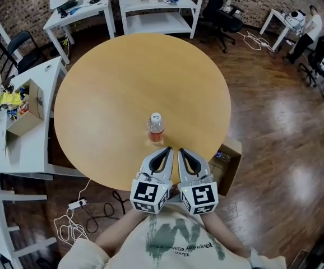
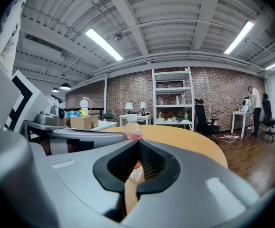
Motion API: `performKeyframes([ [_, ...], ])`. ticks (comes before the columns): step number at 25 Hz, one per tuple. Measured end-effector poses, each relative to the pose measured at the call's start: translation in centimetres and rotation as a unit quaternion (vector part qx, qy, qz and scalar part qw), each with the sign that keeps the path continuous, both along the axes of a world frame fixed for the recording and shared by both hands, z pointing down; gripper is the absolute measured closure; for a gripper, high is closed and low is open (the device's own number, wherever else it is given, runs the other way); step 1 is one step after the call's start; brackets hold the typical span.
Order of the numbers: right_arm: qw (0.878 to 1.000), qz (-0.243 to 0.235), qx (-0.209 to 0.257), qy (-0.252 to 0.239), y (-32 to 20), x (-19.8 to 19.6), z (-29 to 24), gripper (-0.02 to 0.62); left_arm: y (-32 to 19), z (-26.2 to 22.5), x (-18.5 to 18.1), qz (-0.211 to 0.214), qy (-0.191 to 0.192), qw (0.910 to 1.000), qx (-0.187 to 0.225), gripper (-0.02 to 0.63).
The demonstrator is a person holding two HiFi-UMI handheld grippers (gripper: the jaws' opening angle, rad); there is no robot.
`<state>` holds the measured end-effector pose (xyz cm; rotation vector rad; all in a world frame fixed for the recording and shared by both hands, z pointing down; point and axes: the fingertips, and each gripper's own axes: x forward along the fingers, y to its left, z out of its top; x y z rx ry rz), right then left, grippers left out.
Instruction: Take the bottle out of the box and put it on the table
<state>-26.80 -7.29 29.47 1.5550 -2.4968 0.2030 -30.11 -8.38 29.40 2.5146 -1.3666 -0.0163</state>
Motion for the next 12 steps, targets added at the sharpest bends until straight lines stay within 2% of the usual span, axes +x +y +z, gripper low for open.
performKeyframes([
  [12,1.000,-0.004,0.001,-0.005,-0.35,-0.45,-0.04,0.595,-0.20,0.14,-0.42,-0.006,-0.003,1.0000,-0.001,0.606],
])
